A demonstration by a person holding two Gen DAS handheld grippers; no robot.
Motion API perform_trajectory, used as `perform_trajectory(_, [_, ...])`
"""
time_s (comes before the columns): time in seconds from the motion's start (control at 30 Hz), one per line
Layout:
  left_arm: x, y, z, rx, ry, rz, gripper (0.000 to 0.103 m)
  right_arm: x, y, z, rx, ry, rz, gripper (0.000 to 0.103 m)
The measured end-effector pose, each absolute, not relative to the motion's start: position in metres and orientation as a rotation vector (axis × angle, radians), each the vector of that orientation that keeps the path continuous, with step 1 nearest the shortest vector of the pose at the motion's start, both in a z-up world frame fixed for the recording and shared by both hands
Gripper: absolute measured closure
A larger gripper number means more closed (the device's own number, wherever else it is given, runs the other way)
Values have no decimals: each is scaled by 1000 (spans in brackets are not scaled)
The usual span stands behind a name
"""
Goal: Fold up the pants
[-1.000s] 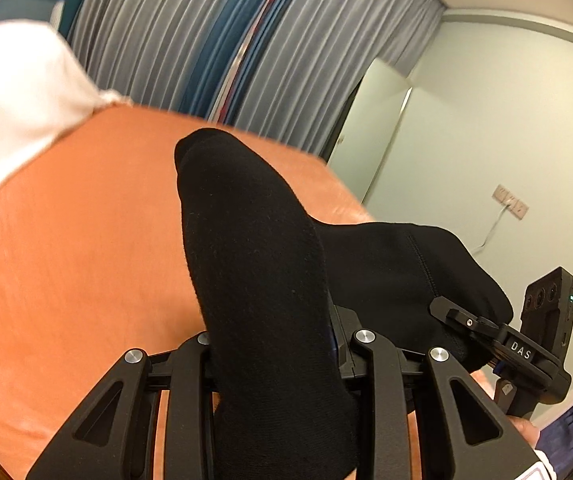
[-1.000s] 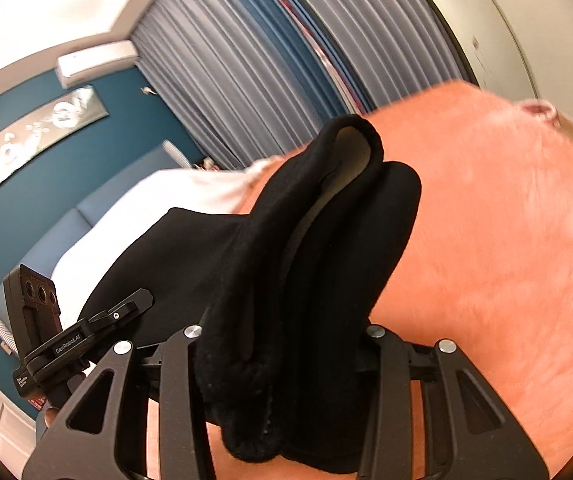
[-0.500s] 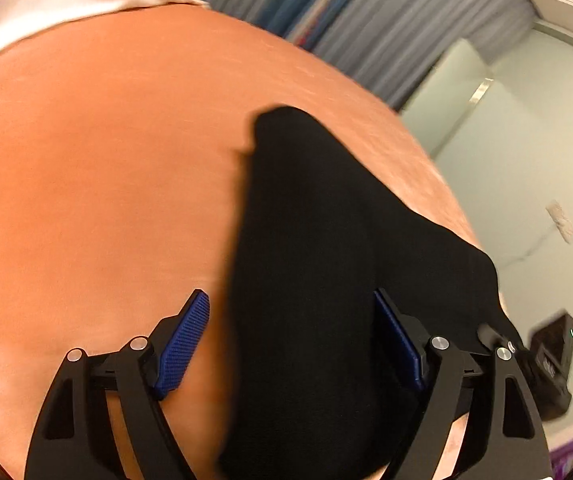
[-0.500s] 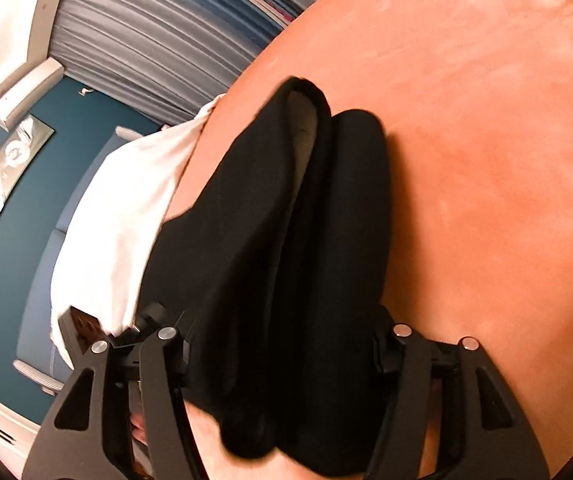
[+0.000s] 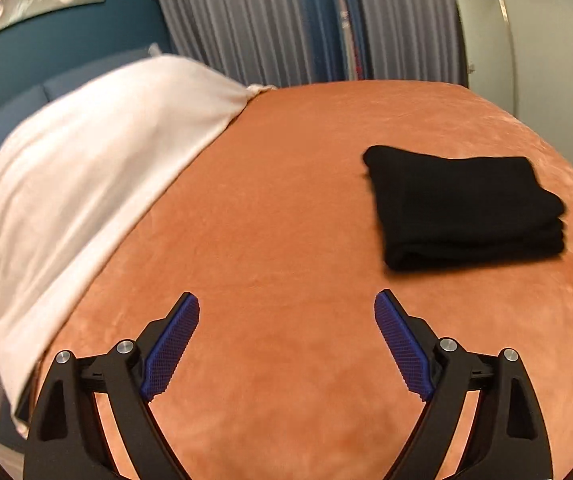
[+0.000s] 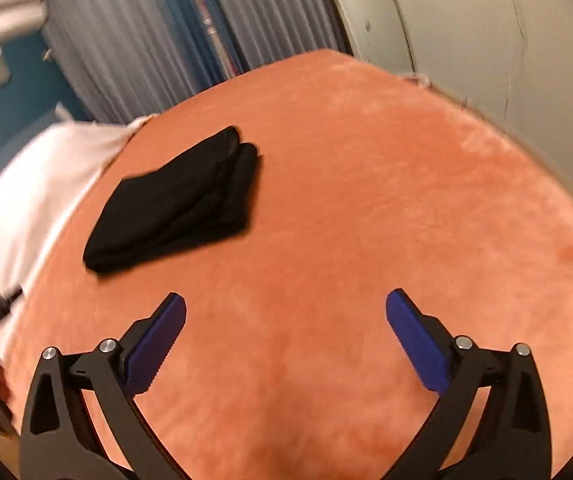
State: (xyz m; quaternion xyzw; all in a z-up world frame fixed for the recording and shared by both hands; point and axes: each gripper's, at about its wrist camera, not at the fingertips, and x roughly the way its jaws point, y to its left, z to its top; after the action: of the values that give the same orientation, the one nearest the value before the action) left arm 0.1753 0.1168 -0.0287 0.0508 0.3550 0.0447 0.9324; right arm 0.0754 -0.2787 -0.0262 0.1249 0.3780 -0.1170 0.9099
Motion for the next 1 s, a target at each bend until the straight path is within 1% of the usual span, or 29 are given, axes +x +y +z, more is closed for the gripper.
perform_trajectory(0.17, [131,92,-6,91,724,18,15,52,-224,-8,187,779,-195,5])
perform_trajectory(0.2, [128,89,-6,88,726,11,14,51,-214,-6,175,785,-193,5])
perform_trajectory(0.23, [127,86,-5,82,728,5,11,49,-207,-5,164,791,-193,5])
perform_trajectory(0.43, [91,67,5,50,753,-47,11,21,-164,9,102,785,-167,5])
perform_trajectory(0.57, [79,59,9,51,760,-56,11,11,-152,14,66,778,-194,5])
perform_trajectory(1.0, [55,44,17,117,736,2,11,-6,-148,22,74,767,-240,5])
